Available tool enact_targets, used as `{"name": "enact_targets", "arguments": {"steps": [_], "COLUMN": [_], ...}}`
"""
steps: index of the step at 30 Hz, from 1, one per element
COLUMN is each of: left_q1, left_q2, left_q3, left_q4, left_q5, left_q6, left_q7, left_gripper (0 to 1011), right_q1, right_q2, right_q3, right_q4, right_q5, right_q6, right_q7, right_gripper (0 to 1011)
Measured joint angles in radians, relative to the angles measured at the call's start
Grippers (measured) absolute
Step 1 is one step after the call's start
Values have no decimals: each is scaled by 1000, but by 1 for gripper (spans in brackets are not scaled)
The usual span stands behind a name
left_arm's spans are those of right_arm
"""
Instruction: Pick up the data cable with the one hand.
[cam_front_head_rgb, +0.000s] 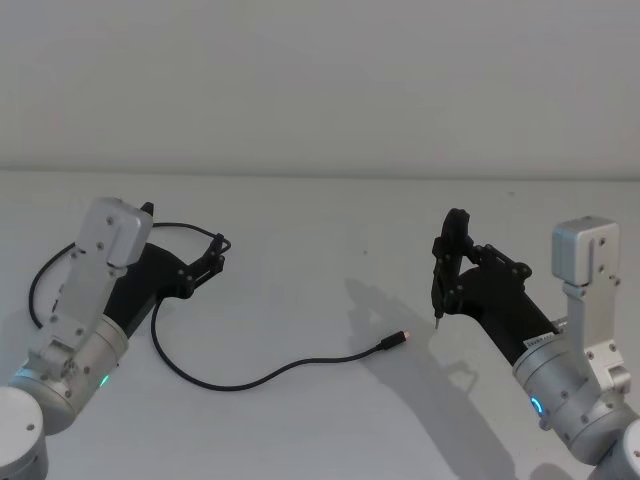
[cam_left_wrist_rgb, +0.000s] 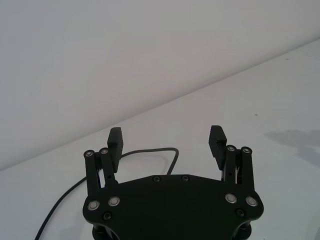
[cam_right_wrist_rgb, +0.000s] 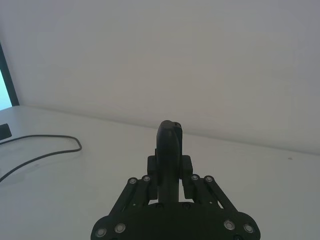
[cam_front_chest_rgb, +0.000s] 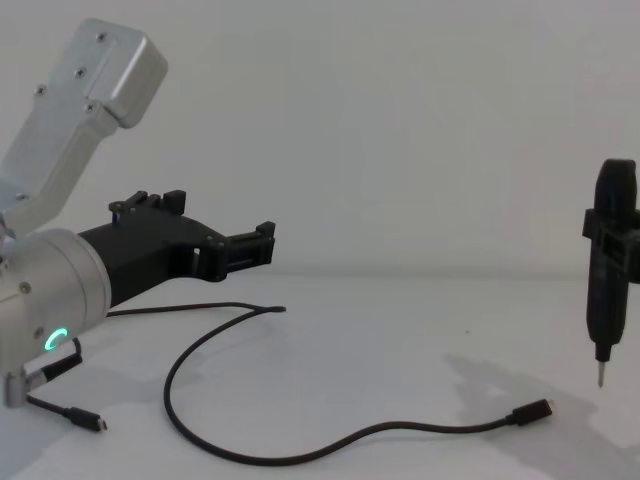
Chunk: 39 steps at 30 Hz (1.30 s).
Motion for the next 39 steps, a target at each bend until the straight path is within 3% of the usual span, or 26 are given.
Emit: {"name": "enact_targets", "arguments": {"steps": [39], "left_q1": [0], "left_q2": [0], "left_q3": [0], "left_q4": [0], "left_q5": [0], "left_q6": [0], "left_q7": [0], "left_gripper": [1000], "right_q1": [0], "right_q2": [0], "right_q3": [0], "right_q4": [0], "right_q5": [0], "right_q6": [0], "right_q7": [0], "right_gripper": [275]}}
